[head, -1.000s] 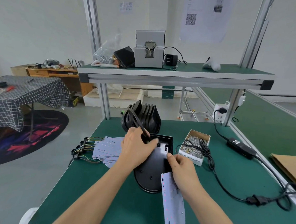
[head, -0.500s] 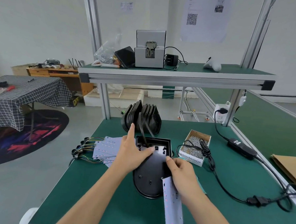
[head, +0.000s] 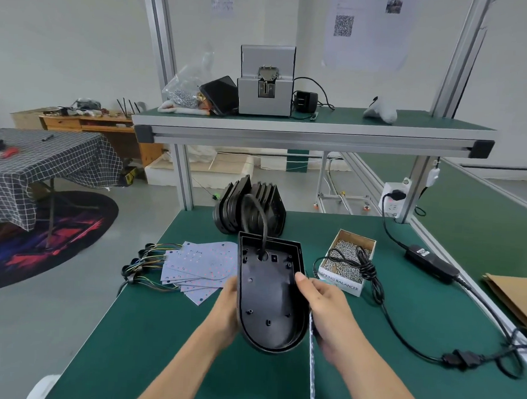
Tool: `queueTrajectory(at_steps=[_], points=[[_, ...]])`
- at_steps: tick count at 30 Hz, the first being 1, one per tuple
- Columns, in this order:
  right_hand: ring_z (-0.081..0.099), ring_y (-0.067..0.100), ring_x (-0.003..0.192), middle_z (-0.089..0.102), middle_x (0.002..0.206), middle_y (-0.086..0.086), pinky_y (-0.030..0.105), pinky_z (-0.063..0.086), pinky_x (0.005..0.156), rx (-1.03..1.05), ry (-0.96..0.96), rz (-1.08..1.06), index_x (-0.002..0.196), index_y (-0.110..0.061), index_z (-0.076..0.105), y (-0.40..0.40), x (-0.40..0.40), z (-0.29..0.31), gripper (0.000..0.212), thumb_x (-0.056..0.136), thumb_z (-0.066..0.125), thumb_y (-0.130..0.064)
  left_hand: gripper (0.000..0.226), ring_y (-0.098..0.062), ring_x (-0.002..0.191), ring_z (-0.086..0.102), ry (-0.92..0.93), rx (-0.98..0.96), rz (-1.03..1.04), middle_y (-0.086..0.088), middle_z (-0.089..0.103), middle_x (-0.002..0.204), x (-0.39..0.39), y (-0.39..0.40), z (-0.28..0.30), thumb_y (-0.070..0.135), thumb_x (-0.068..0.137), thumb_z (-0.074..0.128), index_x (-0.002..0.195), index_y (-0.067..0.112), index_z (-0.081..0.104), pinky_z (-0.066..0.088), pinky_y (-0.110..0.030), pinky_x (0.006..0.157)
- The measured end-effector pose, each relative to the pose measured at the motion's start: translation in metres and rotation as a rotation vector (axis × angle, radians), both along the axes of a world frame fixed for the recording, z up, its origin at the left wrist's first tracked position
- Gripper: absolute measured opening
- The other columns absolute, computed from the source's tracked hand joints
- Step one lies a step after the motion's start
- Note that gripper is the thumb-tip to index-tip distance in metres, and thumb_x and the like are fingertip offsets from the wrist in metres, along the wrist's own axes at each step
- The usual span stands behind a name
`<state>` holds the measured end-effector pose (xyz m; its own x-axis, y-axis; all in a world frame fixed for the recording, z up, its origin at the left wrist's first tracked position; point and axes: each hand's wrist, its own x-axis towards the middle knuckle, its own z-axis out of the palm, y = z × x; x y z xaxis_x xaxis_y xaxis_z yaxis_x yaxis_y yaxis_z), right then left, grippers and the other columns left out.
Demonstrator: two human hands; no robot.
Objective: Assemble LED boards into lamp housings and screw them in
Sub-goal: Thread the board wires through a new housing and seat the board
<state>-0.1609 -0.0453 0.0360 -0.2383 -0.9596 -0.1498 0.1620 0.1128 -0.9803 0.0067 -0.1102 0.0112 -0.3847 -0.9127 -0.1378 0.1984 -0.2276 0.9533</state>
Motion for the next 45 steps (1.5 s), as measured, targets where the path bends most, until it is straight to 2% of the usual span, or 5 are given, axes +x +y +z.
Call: queueTrajectory(at_steps=[20, 25, 32, 39, 45], points=[[0.079, 0.023, 0.087, 0.081, 0.098, 0.007, 0.039, 0.064, 0.067, -0.252, -0.49, -0.083, 0.077, -0.017, 0.085, -0.018, -0.063, 0.12, 0.039, 0.103, 0.058, -0.028, 0.031, -0.022, 0.094, 0.054, -1.357, -0.703, 0.28, 0.007, 0.062, 0.086, 0.033, 0.016, -0.039, 0.029, 0.11, 0.038, 0.092, 0.019, 0.061, 0.035, -0.034, 0.085], [0.066, 0.041, 0.117, 0.069, 0.129, 0.022, 0.065, 0.041, 0.112, -0.286, -0.375, -0.213, 0.128, 0.001, 0.068, -0.025, -0.075, 0.145, 0.041, 0.099, 0.066, -0.027, 0.036, -0.02, 0.124, 0.041, -1.615, -0.603, 0.038, 0.009, 0.048, 0.128, 0.039, 0.029, -0.03, 0.039, 0.106, 0.042, 0.139, 0.03, 0.052, 0.034, -0.035, 0.101], [0.075, 0.022, 0.065, 0.078, 0.08, 0.011, 0.037, 0.063, 0.058, -0.171, -0.172, -0.195, 0.098, 0.001, 0.071, -0.028, -0.069, 0.126, 0.021, 0.099, 0.068, -0.02, 0.105, 0.005, 0.152, 0.022, -0.5, -0.597, -0.298, 0.036, 0.03, 0.159, 0.038, 0.019, 0.063, 0.027, 0.077, 0.071, 0.159, 0.053, 0.011, 0.024, -0.018, 0.116], [0.075, 0.03, 0.071, 0.078, 0.088, 0.02, 0.04, 0.063, 0.066, -0.135, -0.056, -0.218, 0.101, 0.005, 0.07, -0.024, -0.074, 0.113, 0.03, 0.095, 0.074, -0.024, 0.091, -0.009, 0.132, 0.058, -0.392, -0.274, -0.156, 0.009, 0.064, 0.141, 0.034, 0.001, 0.117, 0.078, 0.079, 0.061, 0.151, 0.026, 0.042, 0.037, -0.036, 0.111], [0.077, 0.026, 0.069, 0.079, 0.089, 0.019, 0.034, 0.062, 0.057, -0.106, 0.005, -0.124, 0.089, 0.001, 0.077, -0.024, -0.07, 0.101, 0.026, 0.096, 0.073, -0.023, 0.032, 0.001, 0.115, 0.065, -0.388, -0.486, 0.22, 0.018, 0.069, 0.124, 0.002, -0.023, 0.119, 0.009, 0.107, 0.051, 0.135, 0.023, 0.058, 0.049, -0.031, 0.107]])
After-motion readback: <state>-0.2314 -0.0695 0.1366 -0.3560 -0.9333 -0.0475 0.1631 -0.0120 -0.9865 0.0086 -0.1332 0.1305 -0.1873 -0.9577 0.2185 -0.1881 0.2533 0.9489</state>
